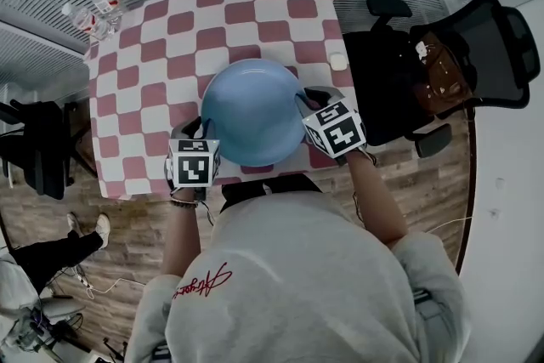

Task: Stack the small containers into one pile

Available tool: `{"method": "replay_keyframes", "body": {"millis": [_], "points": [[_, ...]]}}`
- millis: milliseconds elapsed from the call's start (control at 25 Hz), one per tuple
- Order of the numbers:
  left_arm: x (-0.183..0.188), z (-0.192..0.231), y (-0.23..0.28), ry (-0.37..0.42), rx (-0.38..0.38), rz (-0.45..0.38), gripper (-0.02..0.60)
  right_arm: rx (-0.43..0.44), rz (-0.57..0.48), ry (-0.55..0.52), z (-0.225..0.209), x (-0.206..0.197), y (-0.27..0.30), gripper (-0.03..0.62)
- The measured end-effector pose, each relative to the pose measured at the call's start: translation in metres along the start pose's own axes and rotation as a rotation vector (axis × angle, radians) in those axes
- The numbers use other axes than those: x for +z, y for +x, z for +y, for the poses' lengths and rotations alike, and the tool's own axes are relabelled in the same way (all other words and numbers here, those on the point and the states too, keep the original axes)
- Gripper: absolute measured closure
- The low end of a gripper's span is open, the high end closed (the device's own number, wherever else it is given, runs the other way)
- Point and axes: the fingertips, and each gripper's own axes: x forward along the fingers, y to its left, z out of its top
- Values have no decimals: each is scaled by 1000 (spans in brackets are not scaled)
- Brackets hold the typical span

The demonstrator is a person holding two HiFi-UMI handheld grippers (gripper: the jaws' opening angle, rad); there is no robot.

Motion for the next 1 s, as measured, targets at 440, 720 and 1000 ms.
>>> {"method": "replay_keyframes", "body": {"millis": [440,720,1000], "points": [[-3,0,4,11,8,7,497,-112,44,-173,1,2,1,526],[-4,-2,7,14,4,34,495,-148,52,-200,-1,0,6,520],[-6,-3,8,6,-7,31,494,-149,45,-196,-1,-2,6,520]]}}
